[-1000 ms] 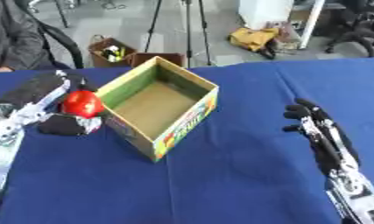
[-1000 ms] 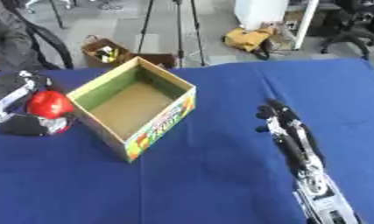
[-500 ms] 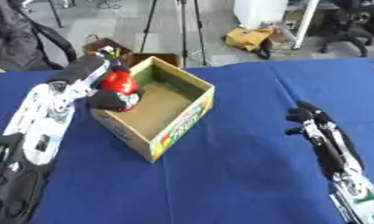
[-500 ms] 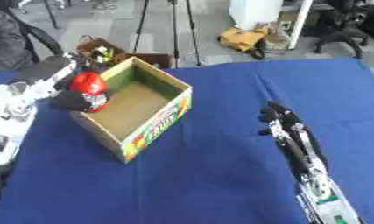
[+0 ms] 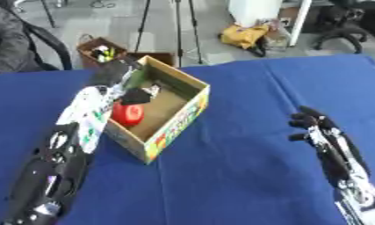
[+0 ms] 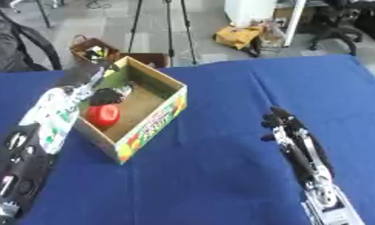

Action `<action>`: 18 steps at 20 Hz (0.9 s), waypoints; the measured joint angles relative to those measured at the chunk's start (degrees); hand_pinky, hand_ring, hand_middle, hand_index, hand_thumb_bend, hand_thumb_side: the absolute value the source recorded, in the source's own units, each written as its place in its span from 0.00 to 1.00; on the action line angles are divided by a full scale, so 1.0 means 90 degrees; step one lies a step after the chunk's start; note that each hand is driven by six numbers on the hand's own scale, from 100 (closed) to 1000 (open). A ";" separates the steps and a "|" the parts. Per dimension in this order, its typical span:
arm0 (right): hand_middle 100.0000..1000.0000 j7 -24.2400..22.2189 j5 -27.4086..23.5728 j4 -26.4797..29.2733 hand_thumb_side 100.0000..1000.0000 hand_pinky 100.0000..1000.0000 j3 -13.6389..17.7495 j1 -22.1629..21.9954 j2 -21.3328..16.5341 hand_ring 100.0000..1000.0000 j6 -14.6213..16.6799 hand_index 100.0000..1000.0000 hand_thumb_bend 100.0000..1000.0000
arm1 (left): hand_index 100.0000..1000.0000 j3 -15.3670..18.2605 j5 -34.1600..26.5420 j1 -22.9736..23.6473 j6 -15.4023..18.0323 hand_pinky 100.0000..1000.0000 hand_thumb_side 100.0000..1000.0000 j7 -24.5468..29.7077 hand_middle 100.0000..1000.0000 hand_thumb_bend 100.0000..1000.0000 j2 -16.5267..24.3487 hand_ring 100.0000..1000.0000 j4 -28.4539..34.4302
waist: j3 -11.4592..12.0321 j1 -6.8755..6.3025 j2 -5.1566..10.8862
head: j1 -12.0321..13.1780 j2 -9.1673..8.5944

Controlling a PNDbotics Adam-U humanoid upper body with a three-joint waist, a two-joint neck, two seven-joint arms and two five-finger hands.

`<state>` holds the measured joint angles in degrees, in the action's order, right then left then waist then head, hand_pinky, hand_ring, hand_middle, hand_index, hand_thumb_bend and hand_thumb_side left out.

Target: Pick up objects on the table and place them in the box.

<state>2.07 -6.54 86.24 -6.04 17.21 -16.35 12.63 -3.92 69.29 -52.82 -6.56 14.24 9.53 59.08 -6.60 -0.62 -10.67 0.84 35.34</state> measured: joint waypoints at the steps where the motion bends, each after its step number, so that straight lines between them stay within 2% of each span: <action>1: 0.71 -0.0001 0.0000 0.0000 0.64 0.57 0.0000 0.0000 0.0000 0.75 -0.0001 0.89 0.00 | 0.94 0.0004 0.0106 -0.0031 0.0089 0.96 1.00 -0.0106 0.94 0.21 -0.0001 0.92 -0.0168 | 0.0005 0.0001 0.0000 | 0.0003 -0.0005; 3: 0.71 -0.0001 0.0000 0.0000 0.64 0.57 0.0000 -0.0001 0.0001 0.75 -0.0001 0.89 0.00 | 0.94 0.0063 0.0246 -0.0055 0.0279 0.96 1.00 -0.0310 0.94 0.21 -0.0007 0.92 -0.0396 | 0.0043 0.0004 0.0004 | 0.0002 -0.0015; 4: 0.71 -0.0001 0.0000 0.0000 0.64 0.57 0.0001 -0.0002 0.0002 0.75 0.0000 0.88 0.00 | 0.93 0.0107 0.0268 -0.0056 0.0368 0.90 1.00 -0.0415 0.90 0.16 -0.0008 0.88 -0.0450 | 0.0065 0.0010 0.0007 | -0.0002 -0.0015; 7: 0.71 0.0003 -0.0001 0.0000 0.64 0.57 0.0005 -0.0007 0.0009 0.75 0.0002 0.88 0.00 | 0.89 0.0280 0.0186 -0.0027 0.0659 0.76 1.00 -0.0744 0.80 0.15 -0.0057 0.75 -0.0327 | 0.0191 0.0042 0.0024 | -0.0052 -0.0015; 9: 0.71 0.0015 -0.0001 0.0000 0.64 0.57 0.0012 -0.0012 0.0021 0.75 0.0009 0.88 0.00 | 0.87 0.0395 0.0028 0.0104 0.0872 0.68 1.00 -0.0965 0.75 0.11 -0.0059 0.69 -0.0068 | 0.0263 0.0050 0.0043 | -0.0092 -0.0014; 13: 0.71 0.0045 -0.0001 0.0000 0.64 0.57 0.0045 -0.0033 0.0053 0.75 0.0013 0.88 0.00 | 0.85 0.0482 -0.0366 0.0572 0.1291 0.61 1.00 -0.1399 0.69 0.04 -0.0058 0.62 0.0576 | 0.0404 0.0043 0.0049 | -0.0164 -0.0013; 18: 0.71 0.0086 -0.0001 0.0000 0.64 0.57 0.0085 -0.0033 0.0053 0.75 0.0025 0.88 0.00 | 0.85 0.0378 -0.0892 0.1400 0.1660 0.53 1.00 -0.1926 0.63 0.07 -0.0020 0.56 0.1428 | 0.0514 0.0013 0.0041 | -0.0226 -0.0013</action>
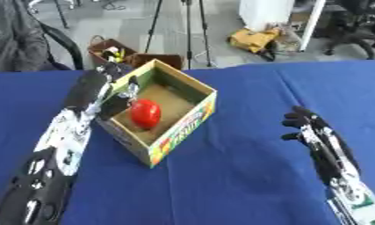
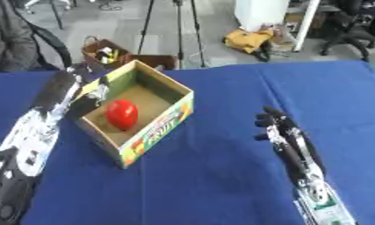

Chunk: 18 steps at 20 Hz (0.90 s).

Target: Pick up objects on the table and place them in the box.

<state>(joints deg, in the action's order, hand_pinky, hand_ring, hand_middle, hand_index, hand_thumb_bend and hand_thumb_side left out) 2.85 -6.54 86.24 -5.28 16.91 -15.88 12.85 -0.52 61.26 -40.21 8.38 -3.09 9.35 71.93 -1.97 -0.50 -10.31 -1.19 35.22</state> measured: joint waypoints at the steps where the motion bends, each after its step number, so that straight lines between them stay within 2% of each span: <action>1: 0.71 0.0004 0.0000 0.0000 0.64 0.57 0.0001 0.0003 0.0000 0.75 0.0002 0.88 0.00 | 0.85 -0.0050 -0.0107 0.0171 0.0004 0.52 1.00 -0.0105 0.63 0.07 0.0029 0.55 0.0171 | 0.0011 -0.0009 -0.0004 | -0.0007 0.0000; 6: 0.71 0.0042 0.0000 0.0000 0.64 0.57 0.0016 0.0008 0.0000 0.75 0.0003 0.88 0.00 | 0.85 -0.0336 -0.0638 0.1009 -0.0206 0.51 1.00 -0.0506 0.62 0.08 0.0115 0.54 0.1032 | 0.0018 -0.0015 -0.0012 | -0.0019 0.0000; 7: 0.71 0.0046 0.0000 0.0001 0.64 0.57 0.0016 0.0008 0.0000 0.75 0.0002 0.88 0.00 | 0.84 -0.0388 -0.0739 0.1139 -0.0260 0.49 1.00 -0.0533 0.59 0.10 0.0137 0.52 0.1187 | 0.0020 -0.0019 -0.0012 | -0.0019 0.0001; 13: 0.70 0.0050 -0.0003 0.0048 0.64 0.57 0.0026 0.0029 -0.0001 0.75 0.0002 0.88 0.00 | 0.84 -0.0578 -0.1349 0.1976 -0.0574 0.47 1.00 -0.0482 0.57 0.11 0.0053 0.50 0.1993 | 0.0064 -0.0045 0.0015 | 0.0009 0.0001; 18: 0.70 0.0053 -0.0008 0.0110 0.64 0.57 0.0029 0.0028 -0.0002 0.75 -0.0002 0.88 0.00 | 0.84 -0.0665 -0.1899 0.2324 -0.0747 0.47 1.00 -0.0358 0.56 0.12 0.0017 0.49 0.2395 | 0.0074 -0.0048 0.0030 | 0.0018 0.0003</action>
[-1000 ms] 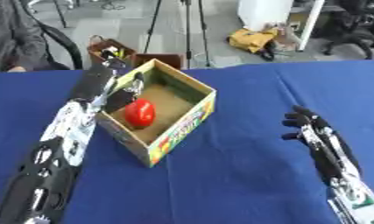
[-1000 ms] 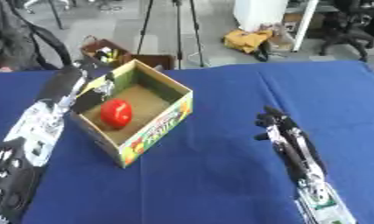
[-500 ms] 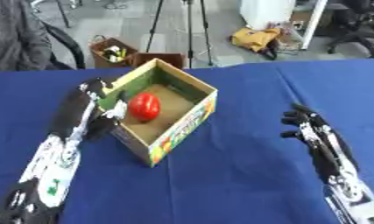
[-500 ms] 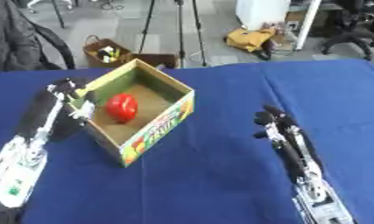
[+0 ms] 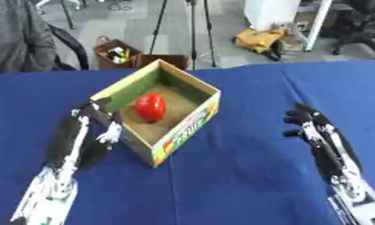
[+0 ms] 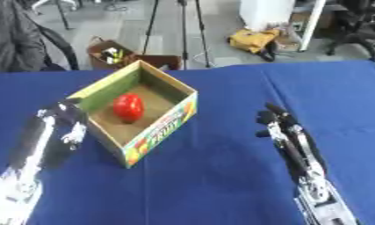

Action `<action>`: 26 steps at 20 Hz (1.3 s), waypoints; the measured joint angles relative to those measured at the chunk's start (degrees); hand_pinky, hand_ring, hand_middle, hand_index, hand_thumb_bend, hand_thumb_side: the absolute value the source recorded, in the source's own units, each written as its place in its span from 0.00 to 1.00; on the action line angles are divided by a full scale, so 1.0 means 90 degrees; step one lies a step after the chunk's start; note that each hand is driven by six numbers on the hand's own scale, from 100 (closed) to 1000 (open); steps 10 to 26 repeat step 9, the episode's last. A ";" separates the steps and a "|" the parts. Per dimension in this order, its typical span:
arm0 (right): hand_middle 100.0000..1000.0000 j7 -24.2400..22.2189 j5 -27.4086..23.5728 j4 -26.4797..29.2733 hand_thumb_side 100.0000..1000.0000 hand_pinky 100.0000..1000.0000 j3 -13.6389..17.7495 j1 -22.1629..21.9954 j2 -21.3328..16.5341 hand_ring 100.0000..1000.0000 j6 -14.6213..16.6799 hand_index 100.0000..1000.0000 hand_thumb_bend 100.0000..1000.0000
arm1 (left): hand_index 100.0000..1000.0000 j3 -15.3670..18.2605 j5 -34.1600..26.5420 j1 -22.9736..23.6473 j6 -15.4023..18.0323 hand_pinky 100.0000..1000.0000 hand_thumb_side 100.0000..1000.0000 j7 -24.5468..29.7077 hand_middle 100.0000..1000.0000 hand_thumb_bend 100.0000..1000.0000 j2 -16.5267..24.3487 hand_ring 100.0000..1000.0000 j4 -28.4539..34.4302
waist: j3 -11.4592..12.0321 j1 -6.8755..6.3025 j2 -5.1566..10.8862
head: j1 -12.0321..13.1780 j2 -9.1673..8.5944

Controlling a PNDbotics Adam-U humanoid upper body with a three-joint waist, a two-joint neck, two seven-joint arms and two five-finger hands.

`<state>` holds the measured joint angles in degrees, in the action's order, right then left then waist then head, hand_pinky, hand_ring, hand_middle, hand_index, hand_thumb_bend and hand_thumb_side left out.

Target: Pick up objects on the table and place them in the box.

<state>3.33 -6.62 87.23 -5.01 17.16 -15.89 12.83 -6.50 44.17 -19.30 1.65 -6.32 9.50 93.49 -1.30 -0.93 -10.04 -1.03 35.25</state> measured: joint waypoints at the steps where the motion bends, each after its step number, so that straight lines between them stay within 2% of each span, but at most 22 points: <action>1: 0.70 0.0000 -0.0001 0.0014 0.64 0.57 0.0000 0.0000 0.0000 0.75 0.0000 0.88 0.00 | 0.84 -0.0004 -0.0122 0.0041 -0.0022 0.46 1.00 0.0022 0.56 0.12 0.0000 0.49 0.0047 | -0.0002 -0.0001 0.0000 | -0.0001 0.0000; 9: 0.69 0.0000 -0.0002 0.0057 0.64 0.58 0.0001 0.0000 0.0000 0.75 -0.0003 0.88 0.00 | 0.84 -0.0040 -0.1047 0.0165 -0.0022 0.45 1.00 0.0157 0.54 0.13 0.0004 0.47 0.0156 | 0.0002 -0.0005 0.0001 | -0.0002 0.0046; 26: 0.69 0.0000 -0.0002 0.0057 0.64 0.58 0.0001 0.0000 0.0000 0.75 -0.0003 0.88 0.00 | 0.84 -0.0040 -0.1047 0.0165 -0.0022 0.45 1.00 0.0157 0.54 0.13 0.0004 0.47 0.0156 | 0.0002 -0.0005 0.0001 | -0.0002 0.0046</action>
